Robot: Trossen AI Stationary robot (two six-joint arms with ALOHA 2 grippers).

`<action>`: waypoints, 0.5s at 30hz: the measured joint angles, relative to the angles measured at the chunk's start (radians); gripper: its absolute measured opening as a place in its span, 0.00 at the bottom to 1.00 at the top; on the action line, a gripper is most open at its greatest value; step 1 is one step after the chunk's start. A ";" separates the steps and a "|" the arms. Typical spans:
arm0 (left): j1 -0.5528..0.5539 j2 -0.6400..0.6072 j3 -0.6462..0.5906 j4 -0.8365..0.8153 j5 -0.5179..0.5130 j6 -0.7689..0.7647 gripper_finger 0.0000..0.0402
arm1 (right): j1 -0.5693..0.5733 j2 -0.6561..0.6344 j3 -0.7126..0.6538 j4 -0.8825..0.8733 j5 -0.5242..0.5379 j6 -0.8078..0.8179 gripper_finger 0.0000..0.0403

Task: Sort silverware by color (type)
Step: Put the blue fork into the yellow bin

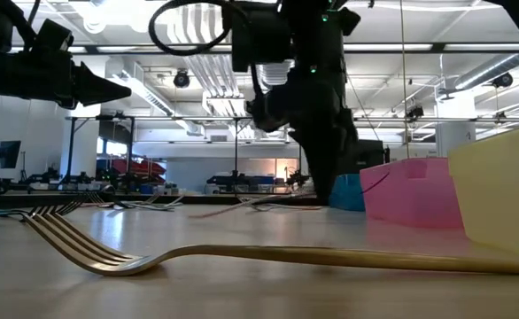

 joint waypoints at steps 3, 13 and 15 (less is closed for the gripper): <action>0.000 0.000 0.000 0.000 0.000 0.000 0.16 | -0.001 0.002 0.037 -0.051 0.000 0.001 0.02; 0.000 0.000 0.000 0.000 0.000 0.000 0.16 | -0.005 0.000 0.115 -0.260 0.003 0.015 0.02; 0.000 0.000 0.000 0.000 0.000 0.000 0.16 | -0.005 -0.001 0.120 -0.296 0.003 0.015 0.02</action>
